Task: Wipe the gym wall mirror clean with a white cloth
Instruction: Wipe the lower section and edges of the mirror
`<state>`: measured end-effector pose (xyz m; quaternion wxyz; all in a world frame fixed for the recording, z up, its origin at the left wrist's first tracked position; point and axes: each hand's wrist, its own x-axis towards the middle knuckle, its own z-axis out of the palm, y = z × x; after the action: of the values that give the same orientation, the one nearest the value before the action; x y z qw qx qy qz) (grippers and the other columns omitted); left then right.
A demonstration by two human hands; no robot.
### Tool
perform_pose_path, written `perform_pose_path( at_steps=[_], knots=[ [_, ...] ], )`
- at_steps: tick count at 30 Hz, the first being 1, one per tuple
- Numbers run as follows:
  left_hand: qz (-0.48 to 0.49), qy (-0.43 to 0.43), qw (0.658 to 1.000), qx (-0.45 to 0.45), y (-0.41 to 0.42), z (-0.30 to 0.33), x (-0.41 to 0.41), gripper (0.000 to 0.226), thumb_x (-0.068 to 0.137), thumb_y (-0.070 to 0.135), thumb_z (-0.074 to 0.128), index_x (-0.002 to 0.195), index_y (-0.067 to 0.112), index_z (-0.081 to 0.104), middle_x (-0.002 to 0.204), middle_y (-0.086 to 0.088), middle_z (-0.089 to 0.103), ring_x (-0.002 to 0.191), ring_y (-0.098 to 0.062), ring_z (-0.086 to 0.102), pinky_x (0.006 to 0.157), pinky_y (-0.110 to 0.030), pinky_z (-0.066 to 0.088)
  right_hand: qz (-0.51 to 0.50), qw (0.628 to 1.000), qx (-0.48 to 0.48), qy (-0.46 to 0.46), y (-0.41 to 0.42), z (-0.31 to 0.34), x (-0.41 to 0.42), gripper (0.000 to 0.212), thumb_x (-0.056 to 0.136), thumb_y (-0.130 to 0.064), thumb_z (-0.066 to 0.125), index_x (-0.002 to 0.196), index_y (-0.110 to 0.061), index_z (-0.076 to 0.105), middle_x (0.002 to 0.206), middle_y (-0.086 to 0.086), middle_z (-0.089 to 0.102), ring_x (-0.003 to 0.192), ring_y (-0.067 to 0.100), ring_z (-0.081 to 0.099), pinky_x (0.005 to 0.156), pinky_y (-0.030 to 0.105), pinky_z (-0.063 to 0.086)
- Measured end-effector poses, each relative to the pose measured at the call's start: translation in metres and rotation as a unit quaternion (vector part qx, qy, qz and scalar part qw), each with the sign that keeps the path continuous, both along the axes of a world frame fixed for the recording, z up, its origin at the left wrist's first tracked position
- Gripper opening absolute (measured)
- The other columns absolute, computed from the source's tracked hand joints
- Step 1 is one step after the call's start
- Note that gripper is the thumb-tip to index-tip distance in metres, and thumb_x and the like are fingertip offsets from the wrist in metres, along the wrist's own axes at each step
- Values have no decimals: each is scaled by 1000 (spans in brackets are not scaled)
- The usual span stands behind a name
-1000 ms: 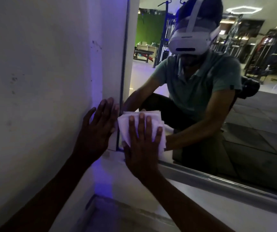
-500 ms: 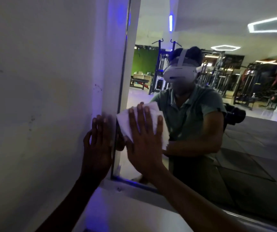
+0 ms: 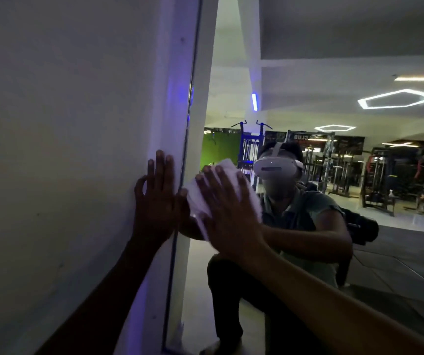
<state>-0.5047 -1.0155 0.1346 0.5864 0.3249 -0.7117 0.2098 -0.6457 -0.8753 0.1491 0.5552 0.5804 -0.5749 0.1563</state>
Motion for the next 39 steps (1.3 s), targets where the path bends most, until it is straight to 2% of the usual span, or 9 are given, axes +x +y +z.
perform_pose_path(
  at_steps=[3, 8, 12, 16, 22, 25, 31, 35, 39],
  knots=[
    [12, -13, 1000, -14, -4, -5, 10, 71, 111, 50, 24, 168, 9, 13, 176, -13, 8, 162, -29, 17, 118, -53, 32, -99, 991, -88, -34, 63, 23, -65, 76, 98, -40, 40, 163, -4, 25, 170, 15, 18, 160, 34, 18, 128, 65, 9],
    [21, -11, 999, -21, -3, -6, 7, 70, 110, 44, 31, 168, 8, 14, 176, -13, 8, 162, -27, 19, 116, -51, 33, -160, 937, -218, -223, 90, 17, -82, 81, 104, -53, 25, 169, -12, 1, 176, 17, -4, 163, 39, -3, 127, 68, -2],
    [30, -30, 999, -26, -6, -4, 11, 72, 110, 46, 31, 168, 8, 14, 176, -13, 9, 162, -26, 18, 117, -50, 31, -65, 989, -94, -99, 2, 4, -6, 85, 103, -46, 38, 168, -9, 0, 176, 19, -2, 163, 40, -6, 125, 72, -2],
    [28, -50, 997, -46, -7, -3, 18, 74, 109, 49, 32, 165, 3, 22, 173, -19, 19, 158, -30, 28, 110, -50, 37, -2, 999, -25, -24, 0, -1, -5, 83, 103, -47, 50, 169, -11, 15, 177, 14, 5, 164, 32, -2, 128, 66, -4],
    [14, -47, 998, -43, -5, -5, 18, 74, 108, 46, 35, 166, 5, 19, 174, -18, 16, 159, -29, 26, 111, -49, 35, -96, 965, -170, -173, 109, -9, -102, 83, 104, -51, 39, 169, -8, 11, 177, 14, 8, 163, 31, 5, 130, 59, -2],
    [-1, -35, 999, -29, -1, -5, 17, 74, 106, 44, 35, 167, 7, 15, 176, -14, 10, 161, -27, 20, 113, -49, 34, -97, 957, -191, -195, 86, -26, -78, 81, 104, -50, 38, 168, -6, 13, 176, 16, 9, 163, 36, 9, 130, 61, -2],
    [17, -59, 998, -27, -2, -22, 21, 78, 105, 50, 31, 167, 5, 16, 175, -17, 12, 161, -32, 20, 111, -53, 35, 27, 999, 31, -19, 12, -23, -17, 80, 103, -46, 48, 168, -8, 20, 176, 13, 11, 164, 29, 0, 130, 60, 3],
    [17, -60, 998, -11, 0, -24, 21, 78, 105, 50, 31, 167, 5, 15, 175, -17, 11, 161, -31, 19, 113, -52, 33, -29, 991, -83, -104, 61, -11, -63, 78, 106, -52, 34, 168, -8, 16, 176, 13, 13, 163, 28, 2, 131, 56, -5],
    [3, -30, 1000, 5, 8, -28, 9, 80, 104, 44, 35, 167, 4, 7, 175, -20, 2, 163, -28, 13, 114, -52, 33, -88, 940, -222, -244, 77, -11, -67, 82, 104, -53, 34, 169, -7, 12, 177, 14, 7, 164, 33, 5, 130, 60, -1]
  ],
)
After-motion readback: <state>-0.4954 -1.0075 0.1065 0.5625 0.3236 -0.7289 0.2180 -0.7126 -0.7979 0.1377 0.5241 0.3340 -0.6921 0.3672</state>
